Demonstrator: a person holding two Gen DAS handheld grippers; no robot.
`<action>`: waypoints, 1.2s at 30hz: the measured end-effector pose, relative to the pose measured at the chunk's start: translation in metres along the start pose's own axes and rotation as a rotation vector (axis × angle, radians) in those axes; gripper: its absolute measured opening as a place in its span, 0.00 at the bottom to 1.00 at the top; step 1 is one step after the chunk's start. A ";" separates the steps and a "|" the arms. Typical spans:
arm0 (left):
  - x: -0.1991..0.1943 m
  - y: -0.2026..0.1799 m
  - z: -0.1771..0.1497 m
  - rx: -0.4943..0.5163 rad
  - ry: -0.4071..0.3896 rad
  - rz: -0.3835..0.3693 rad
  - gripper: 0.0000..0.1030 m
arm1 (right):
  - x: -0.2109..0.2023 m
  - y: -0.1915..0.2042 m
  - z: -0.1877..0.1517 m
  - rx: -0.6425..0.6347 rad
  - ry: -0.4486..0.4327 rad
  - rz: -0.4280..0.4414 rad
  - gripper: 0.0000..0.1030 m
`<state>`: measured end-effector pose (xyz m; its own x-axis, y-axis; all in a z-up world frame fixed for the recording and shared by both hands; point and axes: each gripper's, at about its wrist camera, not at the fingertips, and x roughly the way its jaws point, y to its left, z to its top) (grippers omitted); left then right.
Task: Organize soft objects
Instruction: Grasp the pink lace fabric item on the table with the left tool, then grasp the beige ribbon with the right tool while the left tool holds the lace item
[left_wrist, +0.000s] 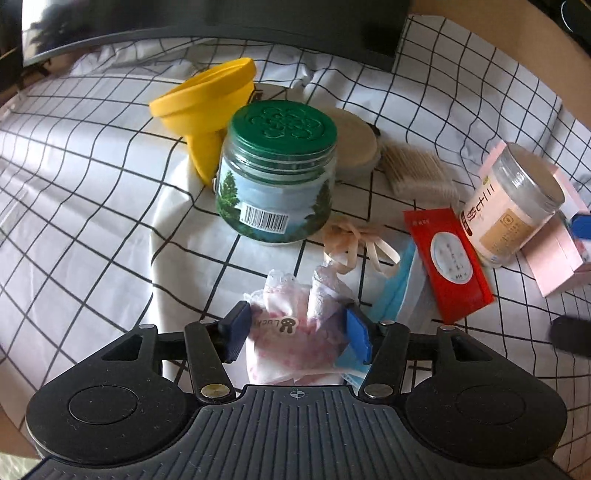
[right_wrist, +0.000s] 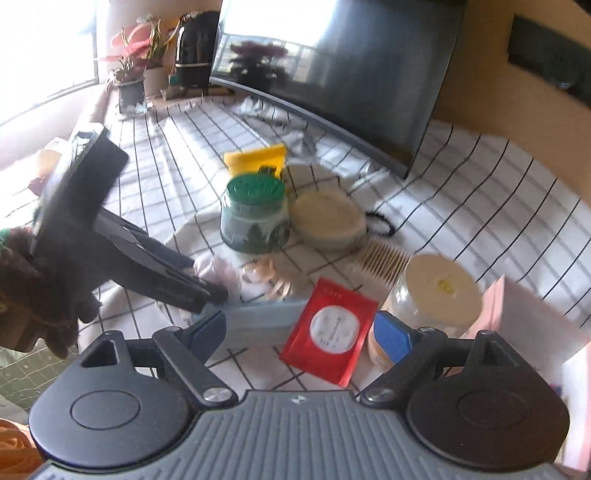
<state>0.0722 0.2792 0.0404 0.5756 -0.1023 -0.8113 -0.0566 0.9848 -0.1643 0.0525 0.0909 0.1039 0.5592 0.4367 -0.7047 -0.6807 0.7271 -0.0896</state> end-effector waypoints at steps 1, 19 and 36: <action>-0.002 0.002 -0.002 -0.019 -0.006 -0.006 0.58 | 0.004 -0.001 0.000 0.004 0.004 0.002 0.85; -0.065 0.066 -0.038 -0.296 -0.129 -0.111 0.21 | 0.130 -0.002 0.047 0.052 0.153 0.108 0.66; -0.068 0.077 -0.044 -0.380 -0.107 -0.148 0.22 | 0.106 0.008 0.066 0.015 0.142 0.166 0.05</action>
<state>-0.0067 0.3554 0.0581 0.6807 -0.2040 -0.7036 -0.2519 0.8367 -0.4863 0.1380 0.1778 0.0746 0.3670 0.4730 -0.8010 -0.7501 0.6597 0.0458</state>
